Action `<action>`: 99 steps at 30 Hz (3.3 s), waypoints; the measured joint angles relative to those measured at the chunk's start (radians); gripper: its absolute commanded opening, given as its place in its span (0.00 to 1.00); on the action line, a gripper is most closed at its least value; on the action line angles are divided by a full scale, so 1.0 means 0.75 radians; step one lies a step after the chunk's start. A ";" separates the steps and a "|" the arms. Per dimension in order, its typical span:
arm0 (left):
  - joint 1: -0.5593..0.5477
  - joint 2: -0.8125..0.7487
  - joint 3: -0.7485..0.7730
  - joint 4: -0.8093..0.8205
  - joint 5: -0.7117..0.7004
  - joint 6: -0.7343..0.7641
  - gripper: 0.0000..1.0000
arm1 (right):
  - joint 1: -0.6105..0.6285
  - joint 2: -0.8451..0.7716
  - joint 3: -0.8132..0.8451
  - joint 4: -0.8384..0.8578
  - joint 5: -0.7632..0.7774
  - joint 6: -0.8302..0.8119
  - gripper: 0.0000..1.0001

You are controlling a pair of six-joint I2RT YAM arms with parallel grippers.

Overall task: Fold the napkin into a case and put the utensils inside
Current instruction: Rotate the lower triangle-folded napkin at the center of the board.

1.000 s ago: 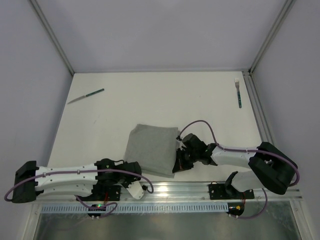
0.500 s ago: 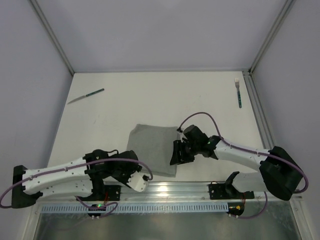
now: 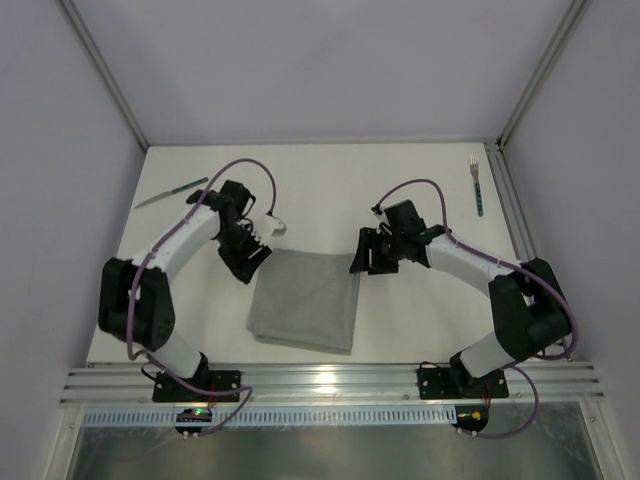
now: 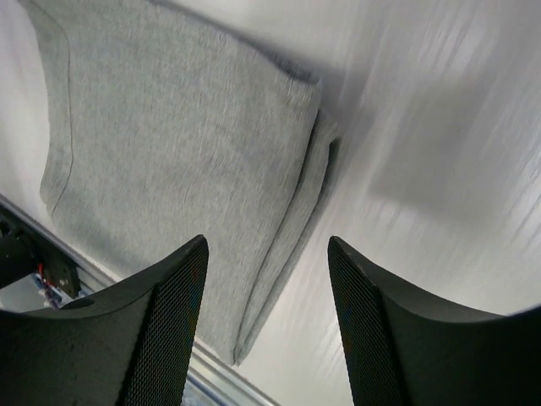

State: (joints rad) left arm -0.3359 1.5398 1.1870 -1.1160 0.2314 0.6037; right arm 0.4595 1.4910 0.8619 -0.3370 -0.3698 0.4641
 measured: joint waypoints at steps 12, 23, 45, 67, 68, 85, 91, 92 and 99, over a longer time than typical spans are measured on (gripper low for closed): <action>0.064 0.360 0.128 0.129 0.171 -0.317 0.57 | -0.056 0.354 0.172 0.114 -0.013 -0.103 0.59; 0.011 0.485 0.093 0.292 0.146 -0.457 0.35 | -0.056 0.391 0.158 0.170 -0.046 -0.115 0.11; -0.441 0.920 0.845 0.270 0.143 -0.375 0.52 | -0.057 -0.520 -0.561 -0.100 0.006 0.134 0.63; -0.114 0.479 0.200 -0.113 0.186 -0.442 0.73 | -0.143 0.534 0.415 0.018 -0.072 -0.231 0.59; -0.112 0.489 0.200 -0.096 0.195 -0.450 0.73 | -0.144 0.541 0.415 0.031 -0.087 -0.229 0.59; -0.098 0.673 0.329 0.098 0.269 -0.594 0.52 | -0.145 0.480 0.239 0.221 -0.127 -0.195 0.26; -0.093 0.674 0.347 0.133 0.244 -0.597 0.57 | -0.145 0.394 0.171 0.190 -0.090 -0.202 0.26; -0.091 0.674 0.353 0.131 0.237 -0.598 0.59 | -0.145 0.381 0.167 0.185 -0.083 -0.202 0.28; -0.054 0.674 0.418 0.137 0.182 -0.596 0.62 | -0.145 0.307 0.134 0.168 -0.062 -0.200 0.46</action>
State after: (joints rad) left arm -0.3767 2.0457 1.5002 -1.0134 0.3676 0.1566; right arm 0.3504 1.7210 0.9627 -0.2108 -0.4164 0.3138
